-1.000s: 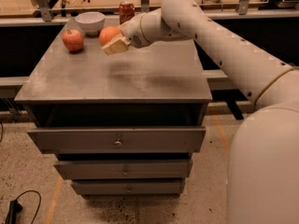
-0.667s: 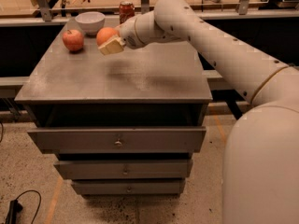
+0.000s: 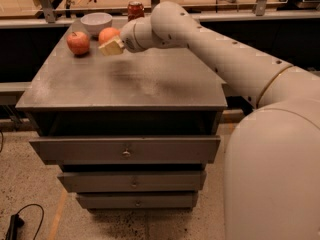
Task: Move orange near apple
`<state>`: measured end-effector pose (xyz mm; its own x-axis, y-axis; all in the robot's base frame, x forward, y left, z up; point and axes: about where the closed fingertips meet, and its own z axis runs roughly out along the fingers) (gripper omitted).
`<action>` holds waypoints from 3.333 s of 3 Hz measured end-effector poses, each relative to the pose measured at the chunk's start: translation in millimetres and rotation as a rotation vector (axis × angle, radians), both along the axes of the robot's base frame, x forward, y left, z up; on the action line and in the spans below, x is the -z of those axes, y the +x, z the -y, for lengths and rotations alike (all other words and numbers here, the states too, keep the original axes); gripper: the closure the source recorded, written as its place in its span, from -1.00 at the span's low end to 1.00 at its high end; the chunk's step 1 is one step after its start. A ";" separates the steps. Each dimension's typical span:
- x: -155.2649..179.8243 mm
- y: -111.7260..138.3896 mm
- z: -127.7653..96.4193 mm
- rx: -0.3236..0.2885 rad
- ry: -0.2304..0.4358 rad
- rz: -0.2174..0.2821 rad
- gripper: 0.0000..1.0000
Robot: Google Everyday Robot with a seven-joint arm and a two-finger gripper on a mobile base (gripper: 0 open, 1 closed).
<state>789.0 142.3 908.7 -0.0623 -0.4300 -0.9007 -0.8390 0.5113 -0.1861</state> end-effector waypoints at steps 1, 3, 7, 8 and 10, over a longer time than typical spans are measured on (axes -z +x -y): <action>5.9 13.5 -17.7 0.000 0.016 -0.009 1.00; 32.2 39.5 -49.7 -0.036 0.045 -0.041 0.19; 57.8 49.2 -71.3 -0.047 0.037 -0.079 -1.00; 42.4 35.0 -45.4 -0.012 0.038 -0.075 -1.00; 3.2 -4.0 9.7 0.083 0.044 -0.039 -1.00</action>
Offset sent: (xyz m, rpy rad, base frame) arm 0.0451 0.0496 -0.0340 0.0726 0.0601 0.0380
